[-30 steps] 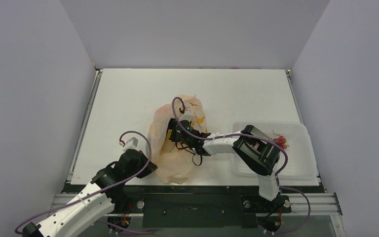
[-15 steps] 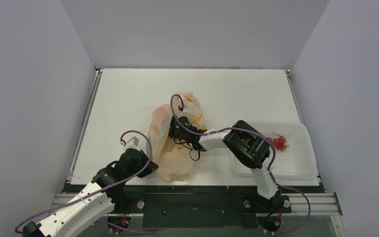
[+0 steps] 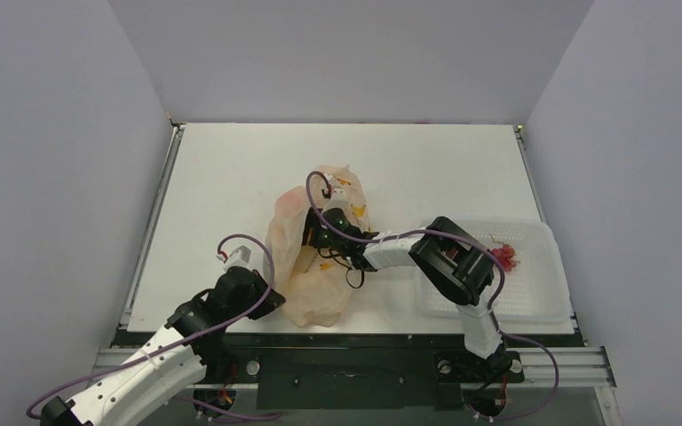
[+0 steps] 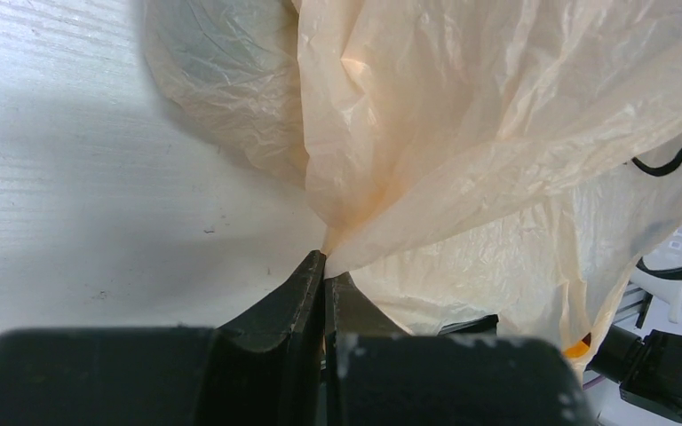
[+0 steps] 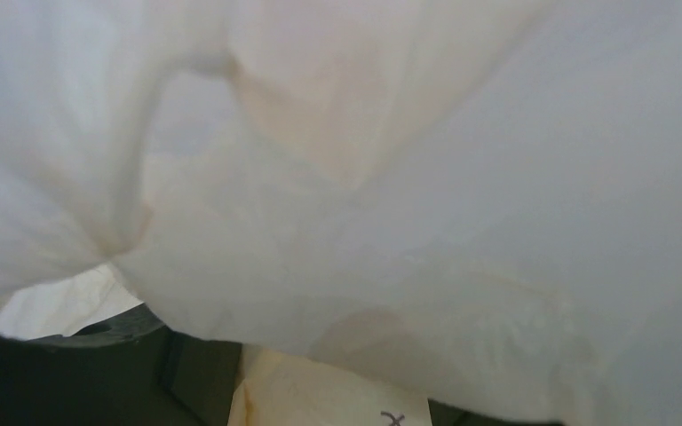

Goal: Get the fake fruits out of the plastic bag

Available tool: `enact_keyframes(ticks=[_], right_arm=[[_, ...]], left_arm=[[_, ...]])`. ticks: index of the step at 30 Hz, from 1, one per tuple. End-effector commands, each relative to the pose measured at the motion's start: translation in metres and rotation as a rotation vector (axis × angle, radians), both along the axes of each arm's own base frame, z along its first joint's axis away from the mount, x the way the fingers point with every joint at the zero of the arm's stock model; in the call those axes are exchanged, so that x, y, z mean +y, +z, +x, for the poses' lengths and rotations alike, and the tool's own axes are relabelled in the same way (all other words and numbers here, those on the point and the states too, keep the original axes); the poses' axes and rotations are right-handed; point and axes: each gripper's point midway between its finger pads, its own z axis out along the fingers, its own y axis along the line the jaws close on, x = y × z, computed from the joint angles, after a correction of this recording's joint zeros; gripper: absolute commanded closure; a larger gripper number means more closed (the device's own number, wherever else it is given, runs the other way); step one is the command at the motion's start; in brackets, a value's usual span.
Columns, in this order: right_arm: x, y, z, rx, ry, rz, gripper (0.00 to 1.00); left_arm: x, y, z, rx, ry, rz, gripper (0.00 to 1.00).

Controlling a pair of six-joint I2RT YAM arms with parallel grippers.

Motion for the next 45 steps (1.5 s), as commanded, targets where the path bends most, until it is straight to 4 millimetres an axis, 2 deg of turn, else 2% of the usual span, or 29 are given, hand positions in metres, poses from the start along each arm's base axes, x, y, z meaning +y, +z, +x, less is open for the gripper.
enact_keyframes(ticks=[1, 6, 9, 11, 12, 16, 22, 25, 29, 33, 37, 44, 45], right_arm=[[-0.012, 0.04, 0.002, -0.088, -0.002, 0.014, 0.87], [-0.026, 0.042, -0.023, -0.077, 0.049, -0.022, 0.92], [-0.032, 0.042, -0.041, -0.075, 0.087, -0.052, 1.0], [-0.034, 0.048, -0.055, -0.074, 0.114, -0.053, 1.0], [-0.038, 0.042, -0.062, -0.061, 0.125, -0.065, 1.0], [-0.032, 0.041, -0.094, -0.052, 0.202, -0.068, 1.0], [-0.03, 0.039, -0.123, -0.029, 0.286, -0.068, 1.0], [-0.036, 0.04, -0.13, -0.026, 0.298, -0.077, 1.0], [-0.043, 0.059, -0.137, -0.072, 0.308, -0.086, 1.0], [-0.044, 0.087, -0.144, -0.128, 0.33, -0.074, 1.0], [-0.043, 0.123, -0.147, -0.179, 0.346, -0.016, 1.0], [-0.039, 0.201, -0.152, -0.289, 0.375, 0.114, 1.0], [-0.04, 0.208, -0.15, -0.302, 0.363, 0.117, 1.0]], left_arm=[[-0.009, 0.019, 0.009, -0.047, -0.015, -0.034, 1.0], [-0.01, 0.023, 0.012, -0.058, -0.018, -0.032, 1.0], [-0.011, 0.023, 0.014, -0.063, -0.021, -0.026, 1.0], [-0.012, 0.024, 0.015, -0.066, -0.022, -0.029, 1.0], [-0.013, 0.023, 0.015, -0.066, -0.023, -0.032, 1.0], [-0.016, 0.028, 0.018, -0.08, -0.025, -0.045, 1.0], [-0.017, 0.038, 0.022, -0.107, -0.018, -0.061, 1.0], [-0.017, 0.042, 0.024, -0.119, -0.008, -0.066, 1.0], [-0.013, 0.04, 0.024, -0.119, 0.006, -0.059, 1.0], [-0.014, 0.036, 0.023, -0.114, 0.015, -0.074, 1.0], [-0.015, 0.035, 0.023, -0.112, 0.017, -0.086, 1.0], [-0.016, 0.033, 0.022, -0.105, 0.013, -0.088, 1.0], [-0.016, 0.032, 0.022, -0.103, 0.013, -0.088, 1.0]])
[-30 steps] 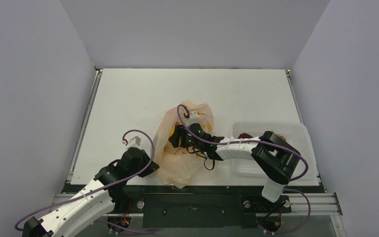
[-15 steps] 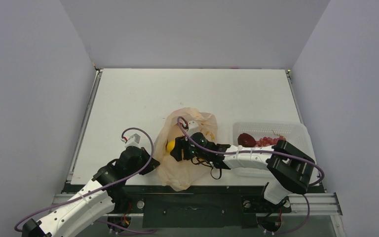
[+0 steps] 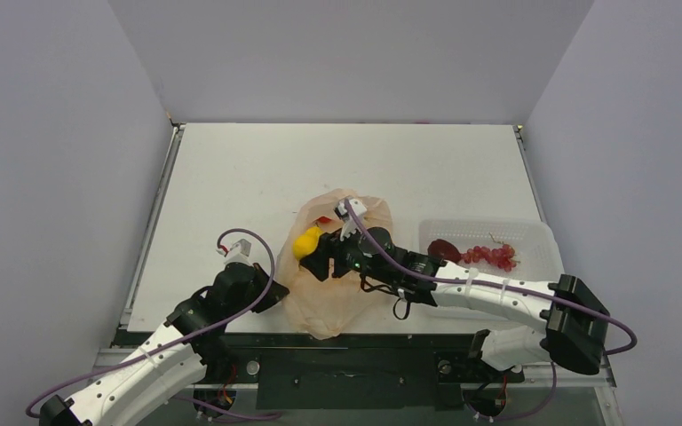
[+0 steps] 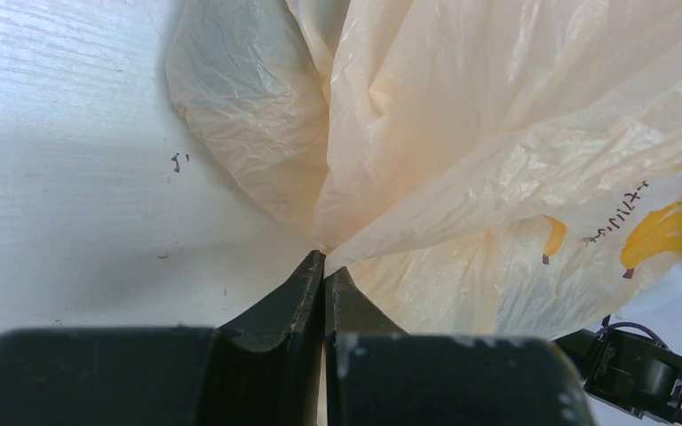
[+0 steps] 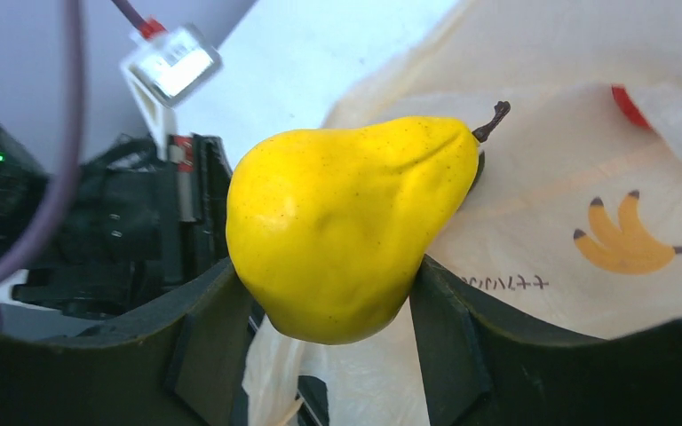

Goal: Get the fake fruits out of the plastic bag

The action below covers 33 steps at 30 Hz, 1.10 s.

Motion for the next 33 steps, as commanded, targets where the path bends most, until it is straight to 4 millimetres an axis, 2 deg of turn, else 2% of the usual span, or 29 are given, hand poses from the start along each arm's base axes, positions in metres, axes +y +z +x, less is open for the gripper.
enact_keyframes(ticks=[1, 5, 9, 12, 15, 18, 19, 20, 24, 26, 28, 29, 30, 33], right_arm=[[0.004, 0.082, 0.003, -0.113, 0.004, 0.144, 1.0], [-0.015, 0.114, 0.022, -0.185, -0.095, 0.145, 1.0], [-0.054, 0.139, 0.051, -0.249, -0.234, 0.16, 1.0], [-0.1, 0.142, 0.074, -0.276, -0.401, 0.139, 1.0], [-0.156, 0.136, 0.1, -0.274, -0.611, 0.094, 1.0], [-0.207, 0.127, 0.108, -0.241, -0.77, 0.085, 1.0], [-0.23, 0.125, 0.112, -0.233, -0.848, 0.098, 1.0], [-0.251, 0.119, 0.117, -0.223, -0.914, 0.087, 1.0], [-0.312, 0.1, 0.115, -0.192, -1.103, 0.078, 1.0], [-0.339, 0.081, 0.111, -0.138, -1.203, 0.045, 1.0], [-0.366, 0.056, 0.104, -0.055, -1.32, 0.014, 1.0], [-0.377, 0.036, 0.096, 0.006, -1.382, -0.007, 1.0], [-0.394, 0.027, 0.093, 0.042, -1.461, 0.009, 1.0], [-0.424, -0.021, 0.076, 0.176, -1.575, -0.013, 1.0]], left_arm=[[-0.005, 0.011, 0.008, -0.042, 0.011, -0.04, 1.0], [-0.006, 0.011, 0.008, -0.04, 0.007, -0.042, 1.0], [-0.006, 0.01, 0.007, -0.037, 0.002, -0.04, 1.0], [-0.007, 0.009, 0.007, -0.034, 0.0, -0.039, 1.0], [-0.006, 0.008, 0.006, -0.034, 0.001, -0.042, 1.0], [-0.006, 0.007, 0.006, -0.033, 0.003, -0.041, 1.0], [-0.006, 0.008, 0.006, -0.034, 0.004, -0.043, 1.0], [-0.006, 0.007, 0.006, -0.034, 0.003, -0.042, 1.0], [-0.008, 0.008, 0.007, -0.034, -0.002, -0.043, 1.0], [-0.008, 0.008, 0.007, -0.03, -0.006, -0.038, 1.0], [-0.009, 0.008, 0.008, -0.029, -0.011, -0.035, 1.0], [-0.009, 0.008, 0.008, -0.029, -0.012, -0.031, 1.0], [-0.009, 0.009, 0.009, -0.032, -0.012, -0.03, 1.0], [-0.012, 0.01, 0.011, -0.036, -0.017, -0.029, 1.0]])
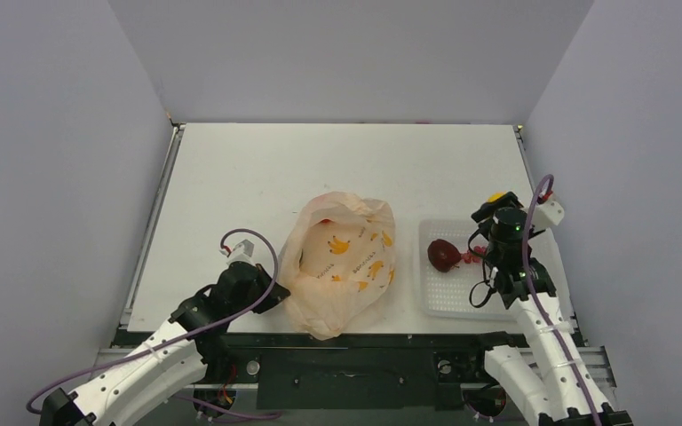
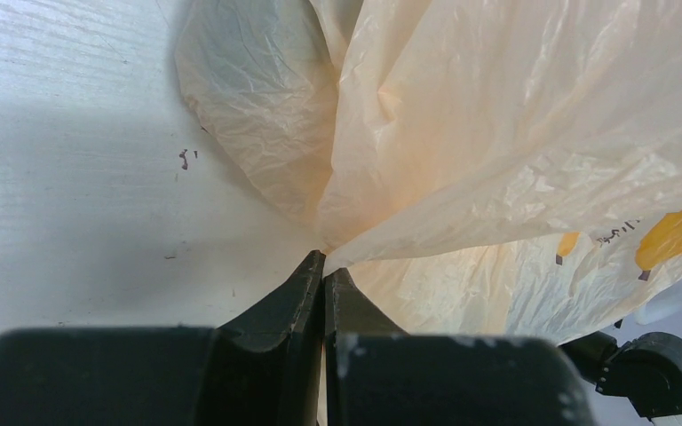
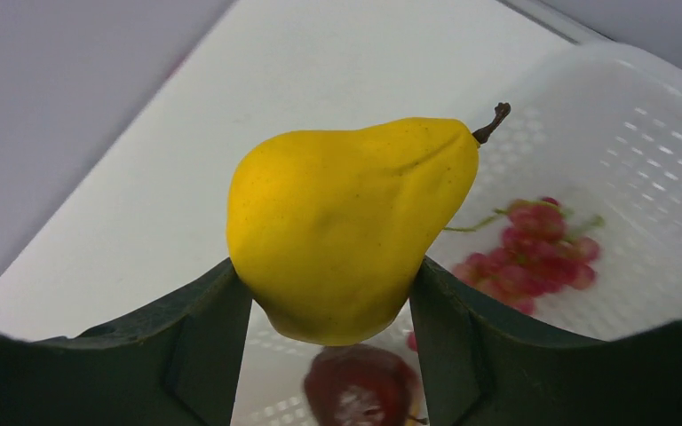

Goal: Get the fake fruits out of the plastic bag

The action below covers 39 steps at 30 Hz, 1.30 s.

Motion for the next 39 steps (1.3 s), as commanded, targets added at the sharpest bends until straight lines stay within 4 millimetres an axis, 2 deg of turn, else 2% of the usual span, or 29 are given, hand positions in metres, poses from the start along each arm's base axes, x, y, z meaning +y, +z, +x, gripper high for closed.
enact_keyframes(ticks=[1, 2, 8, 12, 15, 21, 23, 25, 27, 29, 31, 35, 39], right_arm=[[-0.054, -0.065, -0.032, 0.154, -0.267, 0.106, 1.0], [-0.061, -0.074, -0.038, 0.185, -0.303, 0.099, 1.0], [-0.1, -0.092, -0.059, 0.282, -0.504, 0.021, 1.0], [-0.124, -0.122, -0.071, 0.415, -0.607, 0.044, 1.0], [-0.129, -0.147, -0.071, 0.516, -0.609, 0.102, 1.0], [-0.121, -0.165, -0.061, 0.521, -0.559, 0.174, 0.98], [-0.12, -0.167, -0.061, 0.519, -0.554, 0.179, 0.9], [-0.119, -0.167, -0.061, 0.521, -0.543, 0.178, 0.77], [-0.116, -0.166, -0.058, 0.518, -0.52, 0.181, 0.51], [-0.112, -0.163, -0.055, 0.51, -0.5, 0.183, 0.35], [-0.107, -0.158, -0.053, 0.501, -0.48, 0.179, 0.26], [-0.097, -0.138, -0.047, 0.472, -0.451, 0.149, 0.17], [-0.084, -0.1, -0.038, 0.397, -0.422, 0.062, 0.14]], left_arm=[[-0.012, 0.02, 0.013, -0.066, -0.017, -0.05, 1.0], [-0.014, 0.019, 0.012, -0.059, -0.024, -0.049, 1.0], [-0.017, 0.018, 0.011, -0.044, -0.048, -0.046, 1.0], [-0.015, 0.021, 0.01, -0.058, -0.041, -0.052, 1.0], [-0.014, 0.023, 0.011, -0.064, -0.037, -0.051, 1.0], [-0.014, 0.025, 0.011, -0.063, -0.037, -0.05, 1.0], [-0.014, 0.024, 0.01, -0.061, -0.039, -0.05, 1.0], [-0.013, 0.023, 0.009, -0.061, -0.038, -0.05, 1.0], [-0.013, 0.022, 0.009, -0.06, -0.036, -0.052, 1.0], [-0.014, 0.023, 0.01, -0.061, -0.034, -0.055, 1.0], [-0.014, 0.023, 0.01, -0.061, -0.036, -0.055, 1.0], [-0.015, 0.025, 0.01, -0.061, -0.039, -0.057, 1.0], [-0.014, 0.03, 0.01, -0.072, -0.036, -0.059, 1.0]])
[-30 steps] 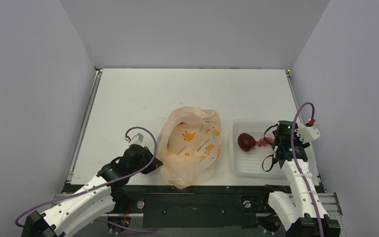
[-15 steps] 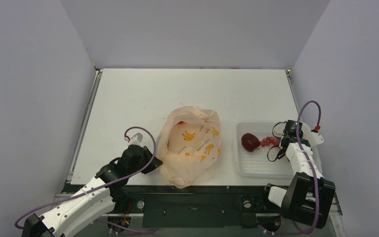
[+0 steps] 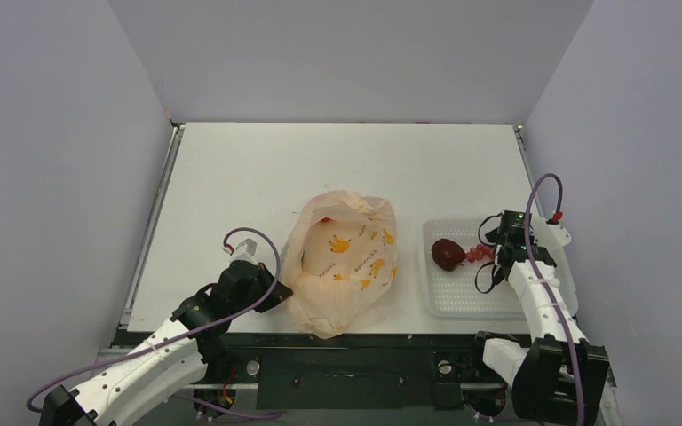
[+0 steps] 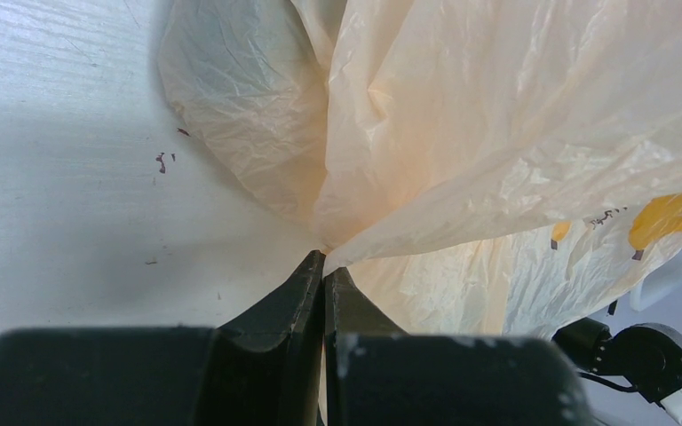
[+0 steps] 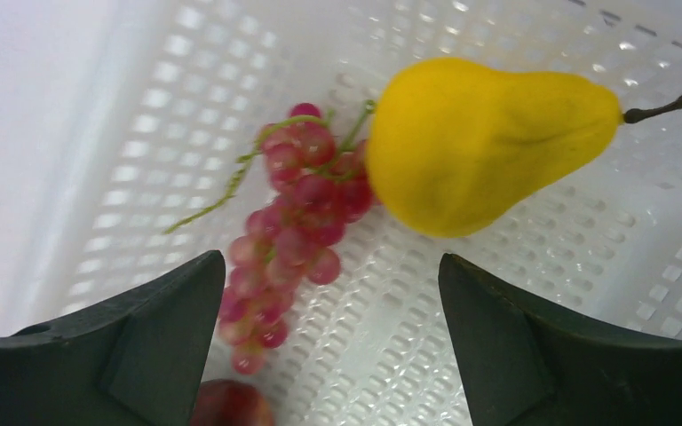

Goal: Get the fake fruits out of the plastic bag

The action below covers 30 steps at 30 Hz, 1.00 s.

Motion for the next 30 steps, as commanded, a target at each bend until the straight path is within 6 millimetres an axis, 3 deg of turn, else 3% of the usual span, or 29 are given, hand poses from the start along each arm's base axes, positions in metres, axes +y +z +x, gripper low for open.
enact_keyframes(ticks=[1, 6, 8, 11, 13, 16, 19, 22, 25, 26, 27, 28, 29, 30], right_arm=[[0.007, 0.064, 0.019, -0.132, 0.029, -0.119, 0.14], [0.047, 0.125, 0.039, -0.231, 0.233, -0.221, 0.13], [0.081, 0.152, 0.054, -0.304, 0.413, -0.208, 0.14], [0.152, 0.185, 0.071, -0.461, 0.719, -0.15, 0.15], [0.21, 0.204, 0.069, -0.577, 0.966, -0.095, 0.2], [0.278, 0.217, 0.051, -0.716, 1.234, -0.036, 0.22], [0.345, 0.205, 0.013, -0.747, 1.51, 0.026, 0.27], [0.397, 0.171, -0.013, -0.668, 1.685, 0.08, 0.35], [0.43, 0.139, -0.024, -0.568, 1.768, 0.095, 0.51], [0.442, 0.118, -0.027, -0.509, 1.795, 0.094, 0.55], [0.448, 0.116, -0.025, -0.5, 1.788, 0.084, 0.65], [0.457, 0.096, -0.027, -0.446, 1.804, 0.079, 0.7], [0.463, 0.093, -0.023, -0.435, 1.794, 0.07, 0.76], [0.467, 0.076, -0.019, -0.393, 1.785, 0.053, 0.78]], left_arm=[[-0.006, 0.028, 0.009, -0.065, -0.005, -0.039, 1.0], [-0.006, 0.038, 0.011, -0.082, -0.006, -0.04, 1.0], [-0.006, 0.041, 0.012, -0.088, -0.007, -0.037, 1.0], [-0.007, 0.043, 0.014, -0.09, -0.008, -0.031, 1.0], [-0.008, 0.044, 0.016, -0.092, -0.009, -0.029, 1.0], [-0.008, 0.046, 0.017, -0.093, -0.009, -0.026, 1.0], [-0.007, 0.05, 0.018, -0.101, -0.005, -0.023, 1.0], [-0.005, 0.053, 0.019, -0.107, 0.0, -0.014, 1.0], [-0.004, 0.058, 0.02, -0.116, 0.005, -0.011, 1.0], [-0.004, 0.059, 0.021, -0.116, 0.006, -0.007, 1.0], [-0.004, 0.059, 0.021, -0.115, 0.007, -0.006, 1.0], [-0.004, 0.062, 0.021, -0.118, 0.008, -0.009, 1.0], [-0.004, 0.063, 0.021, -0.118, 0.008, -0.008, 1.0], [-0.004, 0.065, 0.022, -0.121, 0.008, -0.011, 1.0]])
